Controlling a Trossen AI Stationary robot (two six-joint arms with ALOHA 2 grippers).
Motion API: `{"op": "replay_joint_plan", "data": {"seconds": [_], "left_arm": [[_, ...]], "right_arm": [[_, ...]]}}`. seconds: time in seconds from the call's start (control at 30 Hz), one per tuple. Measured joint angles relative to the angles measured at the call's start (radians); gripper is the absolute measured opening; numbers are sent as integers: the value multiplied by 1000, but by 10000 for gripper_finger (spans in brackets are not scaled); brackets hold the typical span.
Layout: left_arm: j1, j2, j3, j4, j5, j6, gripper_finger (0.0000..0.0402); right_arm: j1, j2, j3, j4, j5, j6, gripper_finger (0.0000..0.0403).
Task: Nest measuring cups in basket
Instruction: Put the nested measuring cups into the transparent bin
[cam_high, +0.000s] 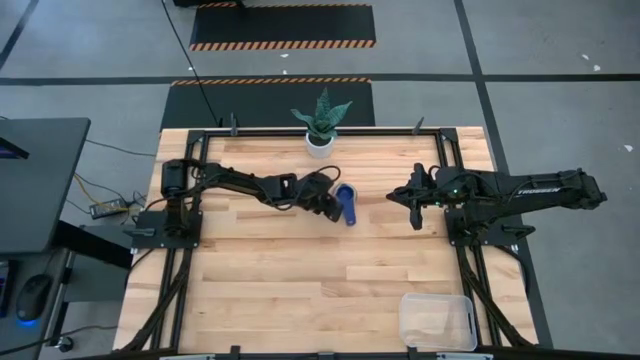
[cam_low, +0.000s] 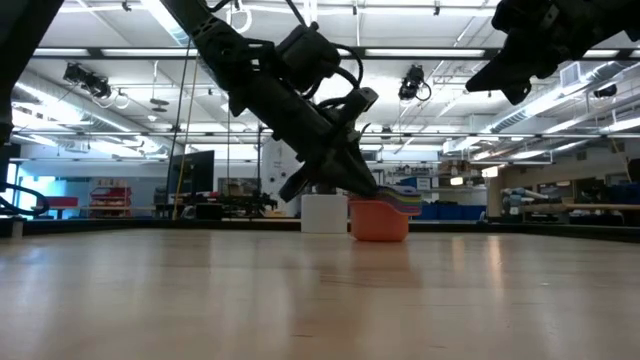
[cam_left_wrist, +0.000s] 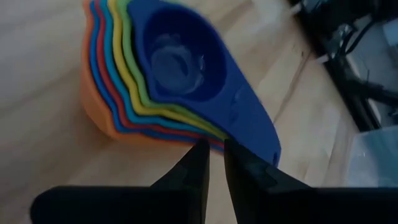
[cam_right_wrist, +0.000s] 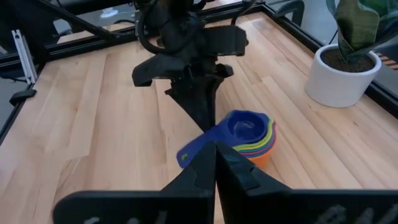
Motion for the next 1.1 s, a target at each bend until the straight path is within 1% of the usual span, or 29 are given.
{"op": "replay_joint_plan", "data": {"seconds": [0.1, 0.23, 0.4, 0.5, 0.67, 0.83, 0.97, 1.1], "left_arm": [[0, 0, 0, 26, -27, 4, 54], [0, 0, 0, 31, -18, 6, 54], [3, -8, 0, 33, 109, 15, 54], [10, -41, 0, 35, 121, 101, 54], [29, -146, 1, 13, 109, 263, 54], [46, -277, 1, -145, 103, 386, 54], [49, -386, 1, -290, 46, 482, 54], [49, -474, 1, -387, 31, 555, 39]], "right_arm": [[0, 0, 0, 2, 0, 0, 12], [0, 0, 0, 4, 0, 0, 12], [0, 0, 0, 4, 0, 0, 12], [0, 0, 0, 4, 0, 0, 12], [0, 0, 0, 5, 0, 0, 12], [0, 0, 0, 18, 0, 0, 12], [0, 0, 0, 37, 0, 0, 12], [0, 0, 0, 43, 0, 0, 12]]}}
